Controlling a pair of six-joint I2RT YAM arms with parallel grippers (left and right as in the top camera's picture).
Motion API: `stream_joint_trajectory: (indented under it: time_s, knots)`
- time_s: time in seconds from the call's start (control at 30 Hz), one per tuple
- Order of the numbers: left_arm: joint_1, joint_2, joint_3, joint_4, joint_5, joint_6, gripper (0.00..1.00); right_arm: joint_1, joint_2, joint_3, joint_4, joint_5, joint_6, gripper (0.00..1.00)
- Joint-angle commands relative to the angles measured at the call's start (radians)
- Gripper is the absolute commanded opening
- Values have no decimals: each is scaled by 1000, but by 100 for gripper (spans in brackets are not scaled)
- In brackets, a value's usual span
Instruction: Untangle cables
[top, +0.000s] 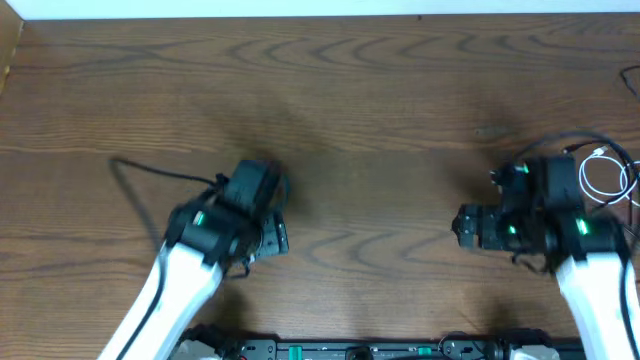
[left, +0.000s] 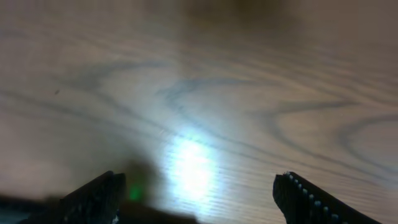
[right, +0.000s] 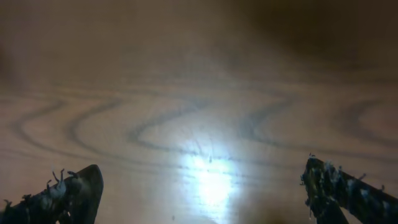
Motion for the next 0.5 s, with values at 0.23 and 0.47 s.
stream_joint_trajectory:
  time_s: [0.23,0.47]
  knots:
    - [-32,-419,-128,90,3,-35,97,10,-430,-35,30,58,21,99]
    - [-32,-441,-128,95,3,-34,98,10,-456,-35,-7,59,21,99]
